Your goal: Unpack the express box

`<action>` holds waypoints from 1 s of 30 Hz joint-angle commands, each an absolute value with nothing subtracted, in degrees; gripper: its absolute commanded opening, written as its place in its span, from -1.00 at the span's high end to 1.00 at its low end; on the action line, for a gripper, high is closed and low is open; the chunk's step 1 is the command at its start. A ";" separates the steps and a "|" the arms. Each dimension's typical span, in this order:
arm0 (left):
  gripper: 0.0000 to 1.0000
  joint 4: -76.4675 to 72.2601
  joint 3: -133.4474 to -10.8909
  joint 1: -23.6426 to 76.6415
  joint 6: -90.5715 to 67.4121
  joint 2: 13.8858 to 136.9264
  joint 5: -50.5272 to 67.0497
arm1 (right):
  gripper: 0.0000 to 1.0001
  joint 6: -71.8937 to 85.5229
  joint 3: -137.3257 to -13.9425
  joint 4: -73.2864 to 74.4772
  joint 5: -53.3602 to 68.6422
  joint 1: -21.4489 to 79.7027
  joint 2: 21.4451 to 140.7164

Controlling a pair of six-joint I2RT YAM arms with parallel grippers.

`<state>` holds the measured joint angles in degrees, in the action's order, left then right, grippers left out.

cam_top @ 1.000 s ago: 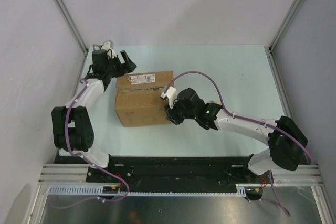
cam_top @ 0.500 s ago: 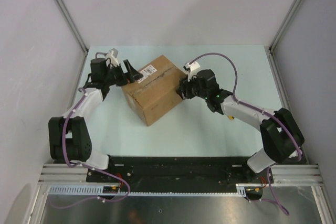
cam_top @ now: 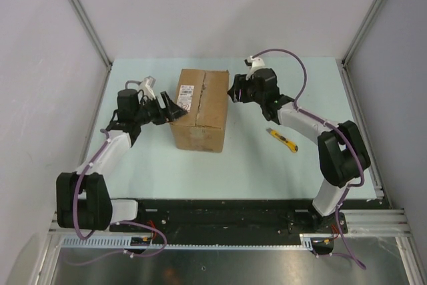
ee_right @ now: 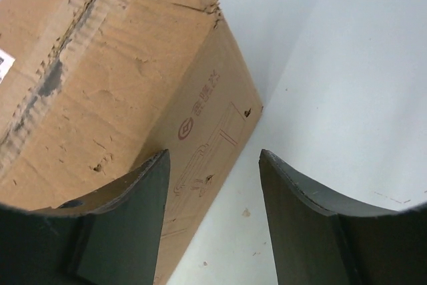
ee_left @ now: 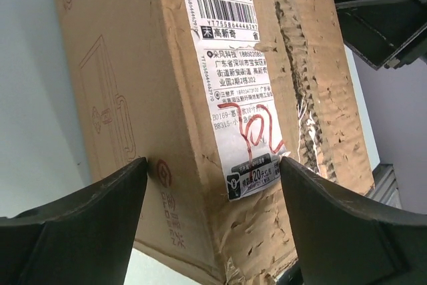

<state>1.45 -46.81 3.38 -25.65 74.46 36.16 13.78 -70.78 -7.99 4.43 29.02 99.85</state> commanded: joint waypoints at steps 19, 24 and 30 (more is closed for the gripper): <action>-0.99 3.52 -52.90 4.75 -17.58 61.88 9.07 | -0.39 0.71 -72.16 31.55 -5.96 21.00 100.63; -0.99 3.60 -55.37 4.57 -15.38 61.08 3.17 | -0.35 0.18 -70.32 34.19 -7.91 21.27 101.34; -0.99 3.60 -55.11 4.57 -17.57 61.44 6.50 | -0.35 0.18 -68.91 35.68 -7.91 21.27 102.13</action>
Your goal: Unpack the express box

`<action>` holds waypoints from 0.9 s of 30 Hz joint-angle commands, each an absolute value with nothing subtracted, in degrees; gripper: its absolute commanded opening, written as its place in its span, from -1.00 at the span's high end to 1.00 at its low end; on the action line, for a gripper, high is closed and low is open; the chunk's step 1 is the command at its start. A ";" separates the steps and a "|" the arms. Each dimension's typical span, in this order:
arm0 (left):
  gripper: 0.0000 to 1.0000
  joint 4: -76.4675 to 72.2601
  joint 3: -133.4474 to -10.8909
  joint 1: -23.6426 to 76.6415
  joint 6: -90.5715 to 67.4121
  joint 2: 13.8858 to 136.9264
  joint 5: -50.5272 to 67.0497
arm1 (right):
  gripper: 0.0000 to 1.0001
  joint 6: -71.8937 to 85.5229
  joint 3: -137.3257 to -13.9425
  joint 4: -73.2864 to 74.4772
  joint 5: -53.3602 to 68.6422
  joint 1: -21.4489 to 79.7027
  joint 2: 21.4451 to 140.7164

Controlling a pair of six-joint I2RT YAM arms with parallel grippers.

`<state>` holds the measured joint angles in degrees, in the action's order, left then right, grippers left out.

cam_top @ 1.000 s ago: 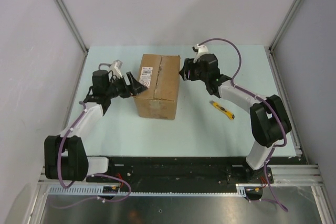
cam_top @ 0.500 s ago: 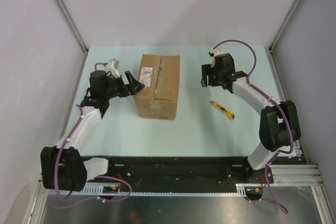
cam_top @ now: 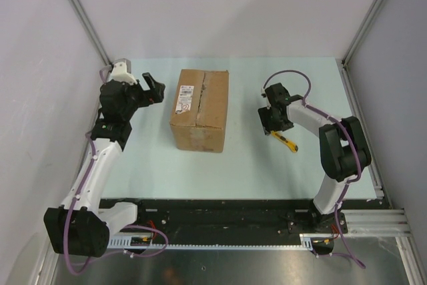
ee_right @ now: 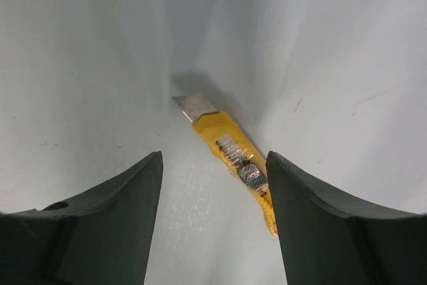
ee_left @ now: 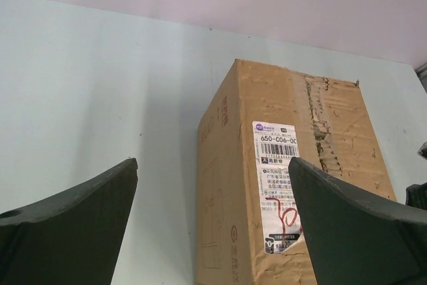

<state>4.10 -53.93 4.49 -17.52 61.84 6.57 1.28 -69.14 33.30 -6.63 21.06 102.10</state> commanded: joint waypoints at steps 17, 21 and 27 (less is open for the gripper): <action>-1.00 3.60 -58.27 4.48 -21.10 63.19 -1.41 | -0.27 0.70 -67.59 34.72 -10.37 19.69 105.38; -0.99 3.60 -58.62 4.48 -19.34 63.46 2.45 | -0.09 1.58 -67.32 34.63 -9.41 19.60 106.17; -0.99 3.60 -59.85 4.48 -17.84 64.77 9.66 | 0.55 6.24 -67.32 34.02 -11.60 19.60 106.70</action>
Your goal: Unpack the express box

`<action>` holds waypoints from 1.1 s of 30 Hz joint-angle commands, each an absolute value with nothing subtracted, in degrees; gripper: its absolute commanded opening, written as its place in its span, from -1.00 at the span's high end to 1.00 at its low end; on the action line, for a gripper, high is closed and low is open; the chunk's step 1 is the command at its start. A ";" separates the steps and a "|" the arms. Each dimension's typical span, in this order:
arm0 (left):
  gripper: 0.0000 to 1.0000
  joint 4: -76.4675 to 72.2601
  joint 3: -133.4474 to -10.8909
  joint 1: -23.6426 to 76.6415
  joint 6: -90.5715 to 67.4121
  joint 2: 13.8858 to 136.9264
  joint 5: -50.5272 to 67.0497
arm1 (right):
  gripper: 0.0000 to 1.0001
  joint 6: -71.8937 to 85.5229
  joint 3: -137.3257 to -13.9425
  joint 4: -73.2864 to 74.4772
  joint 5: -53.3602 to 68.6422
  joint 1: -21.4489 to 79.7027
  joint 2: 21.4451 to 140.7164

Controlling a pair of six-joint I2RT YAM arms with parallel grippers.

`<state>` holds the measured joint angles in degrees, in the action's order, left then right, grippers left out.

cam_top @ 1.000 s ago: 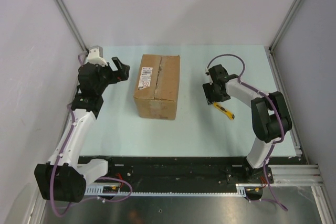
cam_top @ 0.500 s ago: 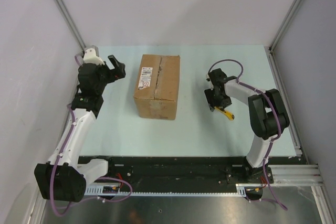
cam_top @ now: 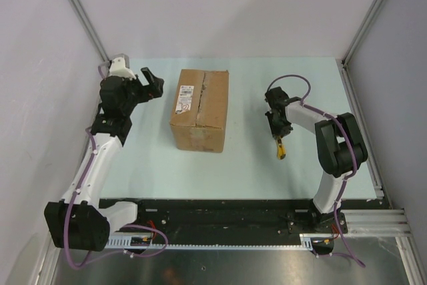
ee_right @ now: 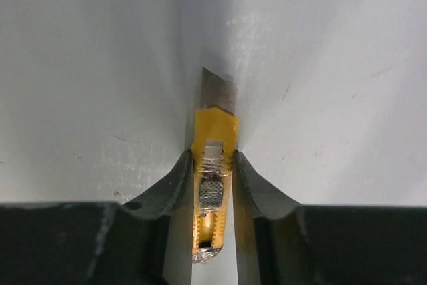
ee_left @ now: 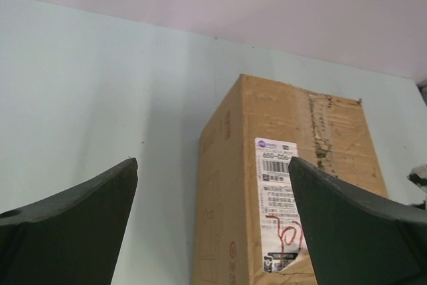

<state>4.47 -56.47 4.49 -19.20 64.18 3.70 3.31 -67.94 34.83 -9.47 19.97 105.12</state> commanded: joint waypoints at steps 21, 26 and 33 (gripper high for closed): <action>-0.99 3.52 -65.64 10.19 -31.82 70.48 34.01 | 1.00 10.19 -67.06 17.15 6.75 25.05 81.32; -0.99 3.60 -68.73 17.73 -31.29 72.68 36.47 | 0.99 9.06 -67.06 11.17 14.67 27.24 75.94; -0.86 3.43 -72.85 26.62 -28.83 76.81 33.41 | 0.99 8.88 -67.06 8.09 14.33 33.48 72.34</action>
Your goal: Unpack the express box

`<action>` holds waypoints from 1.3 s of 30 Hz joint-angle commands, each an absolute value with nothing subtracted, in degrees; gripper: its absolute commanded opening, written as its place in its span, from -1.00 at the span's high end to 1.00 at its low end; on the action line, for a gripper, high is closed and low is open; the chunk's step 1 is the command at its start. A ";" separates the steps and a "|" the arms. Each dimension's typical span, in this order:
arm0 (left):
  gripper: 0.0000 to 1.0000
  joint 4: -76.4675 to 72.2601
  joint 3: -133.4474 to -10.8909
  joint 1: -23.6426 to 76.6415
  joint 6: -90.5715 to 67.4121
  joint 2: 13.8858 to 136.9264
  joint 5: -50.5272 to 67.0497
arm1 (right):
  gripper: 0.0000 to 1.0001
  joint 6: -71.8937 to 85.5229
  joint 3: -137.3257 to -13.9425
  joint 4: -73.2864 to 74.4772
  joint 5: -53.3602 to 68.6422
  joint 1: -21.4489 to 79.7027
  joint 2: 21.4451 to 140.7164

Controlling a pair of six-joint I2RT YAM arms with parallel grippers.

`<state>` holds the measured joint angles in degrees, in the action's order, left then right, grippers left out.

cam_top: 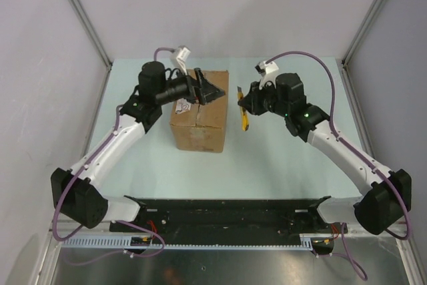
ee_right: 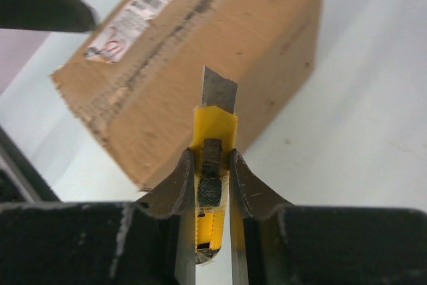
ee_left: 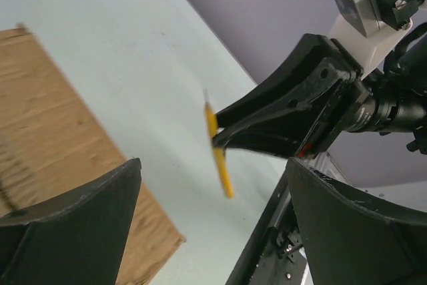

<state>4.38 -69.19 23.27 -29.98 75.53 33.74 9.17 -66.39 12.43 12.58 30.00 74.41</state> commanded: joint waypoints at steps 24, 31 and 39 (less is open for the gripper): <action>-0.04 3.52 -69.96 34.01 -24.44 75.32 21.71 | 1.00 13.36 -67.15 5.45 2.74 43.42 69.34; 0.42 3.60 -69.08 34.72 -24.43 75.15 22.06 | 1.00 13.45 -67.15 5.27 1.06 44.91 69.34; 1.00 4.66 -70.75 34.54 -24.08 73.39 20.30 | -0.05 15.20 -67.15 7.29 0.09 45.35 68.47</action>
<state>4.45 -69.32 34.76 -25.41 76.27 22.20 13.89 -66.39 8.25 1.45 44.95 70.61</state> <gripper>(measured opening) 0.036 0.333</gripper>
